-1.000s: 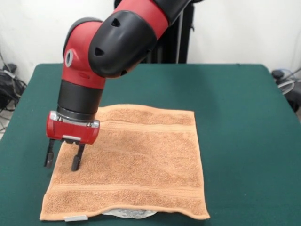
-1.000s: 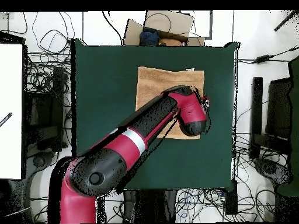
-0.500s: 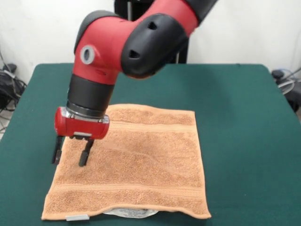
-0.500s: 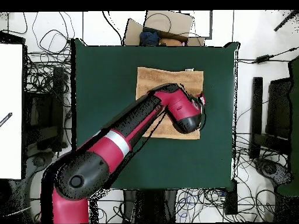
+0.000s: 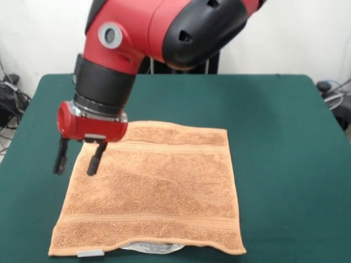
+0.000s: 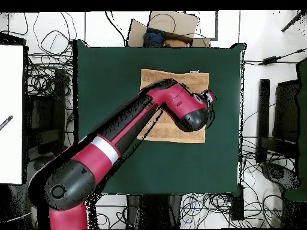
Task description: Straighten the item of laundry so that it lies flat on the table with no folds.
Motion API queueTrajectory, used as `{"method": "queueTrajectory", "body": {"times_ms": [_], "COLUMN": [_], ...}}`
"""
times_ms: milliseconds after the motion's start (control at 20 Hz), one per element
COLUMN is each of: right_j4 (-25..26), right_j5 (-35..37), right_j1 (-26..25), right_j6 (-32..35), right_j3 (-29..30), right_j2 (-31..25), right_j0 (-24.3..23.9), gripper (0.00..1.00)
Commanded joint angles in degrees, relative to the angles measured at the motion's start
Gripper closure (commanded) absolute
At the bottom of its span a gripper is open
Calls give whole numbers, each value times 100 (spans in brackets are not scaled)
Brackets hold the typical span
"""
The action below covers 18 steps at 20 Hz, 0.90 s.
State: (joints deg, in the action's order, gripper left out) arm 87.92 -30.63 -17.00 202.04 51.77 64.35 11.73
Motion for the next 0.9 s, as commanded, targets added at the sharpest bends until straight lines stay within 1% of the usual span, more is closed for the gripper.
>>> {"method": "queueTrajectory", "body": {"times_ms": [50,250,350,500,600,700,850,900], "right_j4": [156,161,174,48,-141,-195,-108,-182], "right_j5": [-677,-1120,-1503,-2041,-2104,-2156,-2513,-2427], "right_j1": [-145,-49,-3,113,221,227,238,295], "right_j6": [1875,2360,2857,3726,3887,4097,4539,4459], "right_j3": [-181,-212,-253,-233,-202,-217,-246,-182], "right_j2": [81,155,176,9,-163,-172,-115,-155], "right_j0": [-100,-13,49,148,187,210,213,248], "gripper": [0,0,0,0,0,0,0,0]}}
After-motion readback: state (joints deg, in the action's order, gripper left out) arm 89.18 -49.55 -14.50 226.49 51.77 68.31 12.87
